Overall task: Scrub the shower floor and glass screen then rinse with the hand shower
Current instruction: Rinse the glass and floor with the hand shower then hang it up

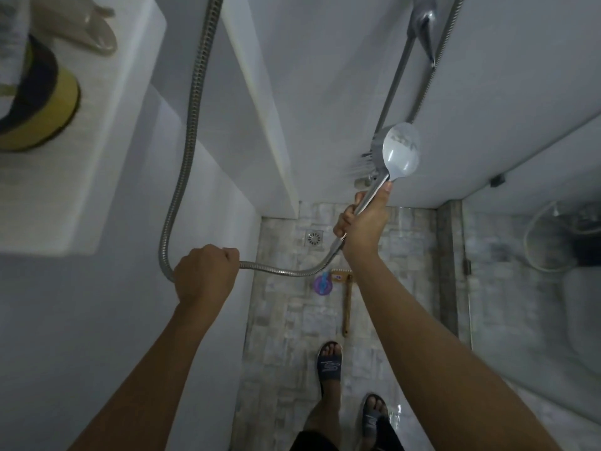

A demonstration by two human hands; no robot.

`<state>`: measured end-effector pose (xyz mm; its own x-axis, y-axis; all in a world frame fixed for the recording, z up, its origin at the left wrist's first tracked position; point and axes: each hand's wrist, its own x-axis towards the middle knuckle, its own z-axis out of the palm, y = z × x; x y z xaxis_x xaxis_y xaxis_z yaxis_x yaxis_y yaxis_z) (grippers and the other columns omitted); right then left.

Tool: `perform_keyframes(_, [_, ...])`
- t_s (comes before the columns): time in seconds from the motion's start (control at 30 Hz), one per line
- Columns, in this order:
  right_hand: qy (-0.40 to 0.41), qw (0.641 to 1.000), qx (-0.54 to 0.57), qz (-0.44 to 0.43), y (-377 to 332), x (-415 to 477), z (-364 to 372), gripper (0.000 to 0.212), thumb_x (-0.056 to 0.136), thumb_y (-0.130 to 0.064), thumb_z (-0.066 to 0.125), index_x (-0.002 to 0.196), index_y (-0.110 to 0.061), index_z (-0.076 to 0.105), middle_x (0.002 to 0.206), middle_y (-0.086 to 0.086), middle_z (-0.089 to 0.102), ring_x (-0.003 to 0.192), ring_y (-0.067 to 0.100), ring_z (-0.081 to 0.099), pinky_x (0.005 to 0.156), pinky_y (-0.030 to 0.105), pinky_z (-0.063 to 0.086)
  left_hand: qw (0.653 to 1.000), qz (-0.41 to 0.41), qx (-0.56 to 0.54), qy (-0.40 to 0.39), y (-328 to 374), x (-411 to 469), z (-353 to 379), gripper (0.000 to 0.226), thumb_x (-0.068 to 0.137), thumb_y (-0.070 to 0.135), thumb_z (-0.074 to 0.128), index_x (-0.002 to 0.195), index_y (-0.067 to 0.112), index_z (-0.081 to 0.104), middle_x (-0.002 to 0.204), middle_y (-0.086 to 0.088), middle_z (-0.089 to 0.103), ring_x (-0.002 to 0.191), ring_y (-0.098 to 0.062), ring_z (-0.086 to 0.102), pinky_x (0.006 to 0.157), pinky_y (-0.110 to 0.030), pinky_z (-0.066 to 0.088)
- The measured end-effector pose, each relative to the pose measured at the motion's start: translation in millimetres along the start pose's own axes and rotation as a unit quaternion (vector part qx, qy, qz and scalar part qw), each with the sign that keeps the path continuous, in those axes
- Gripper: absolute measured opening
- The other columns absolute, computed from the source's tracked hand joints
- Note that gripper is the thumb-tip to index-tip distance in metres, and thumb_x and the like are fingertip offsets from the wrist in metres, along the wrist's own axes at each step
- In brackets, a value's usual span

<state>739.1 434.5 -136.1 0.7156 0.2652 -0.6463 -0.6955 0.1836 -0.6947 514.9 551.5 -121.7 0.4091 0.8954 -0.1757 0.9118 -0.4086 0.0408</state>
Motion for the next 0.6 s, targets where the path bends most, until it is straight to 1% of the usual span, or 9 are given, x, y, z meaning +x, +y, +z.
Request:
perform_keyframes(0.17, [-0.053, 0.997, -0.05, 0.025, 16, -12, -1, 0.064, 0.088, -0.077, 0.035, 0.06, -0.022, 0.047, 0.048, 0.003, 0.028, 0.038, 0.013, 0.024, 0.044, 0.021, 0.023, 1.0, -0.002, 0.004, -0.008, -5, -9, 2, 0.052, 0.097, 0.027, 0.045, 0.052, 0.005, 0.056, 0.048, -0.008, 0.053, 0.042, -0.022, 0.045, 0.046, -0.024, 0.032])
perform_keyframes(0.33, [-0.081, 0.992, -0.077, 0.055, 33, -30, -6, 0.064, 0.09, -0.076, 0.034, 0.06, -0.021, 0.048, 0.049, 0.004, 0.028, 0.037, 0.015, 0.025, 0.042, 0.02, 0.024, 1.0, -0.007, 0.017, -0.012, -19, -23, 6, 0.052, 0.097, 0.026, 0.046, 0.049, 0.007, 0.051, 0.047, -0.008, 0.052, 0.041, -0.021, 0.044, 0.046, -0.023, 0.031])
perform_keyframes(0.4, [-0.084, 0.991, -0.079, 0.069, 40, -37, -9, 0.064, 0.09, -0.076, 0.033, 0.06, -0.021, 0.048, 0.048, 0.004, 0.027, 0.036, 0.015, 0.025, 0.042, 0.02, 0.025, 1.0, -0.011, 0.021, -0.015, -25, -28, 8, 0.052, 0.097, 0.026, 0.046, 0.049, 0.007, 0.051, 0.047, -0.008, 0.052, 0.041, -0.02, 0.044, 0.046, -0.023, 0.03])
perform_keyframes(0.53, [-0.091, 0.982, -0.105, 0.127, 53, -55, -21, 0.064, 0.093, -0.073, 0.031, 0.061, -0.019, 0.046, 0.043, 0.0, 0.029, 0.032, 0.014, 0.025, 0.041, 0.018, 0.022, 0.999, -0.008, 0.027, -0.017, -31, -41, 14, 0.05, 0.095, 0.024, 0.048, 0.047, 0.008, 0.048, 0.046, -0.007, 0.049, 0.039, -0.019, 0.039, 0.045, -0.022, 0.025])
perform_keyframes(0.6, [-0.085, 0.982, -0.109, 0.128, 64, -63, -30, 0.064, 0.092, -0.073, 0.032, 0.062, -0.019, 0.047, 0.044, 0.0, 0.029, 0.034, 0.015, 0.026, 0.041, 0.02, 0.023, 0.999, -0.012, 0.026, -0.021, -33, -49, 17, 0.05, 0.095, 0.024, 0.049, 0.048, 0.008, 0.05, 0.046, -0.007, 0.05, 0.039, -0.019, 0.04, 0.045, -0.021, 0.026])
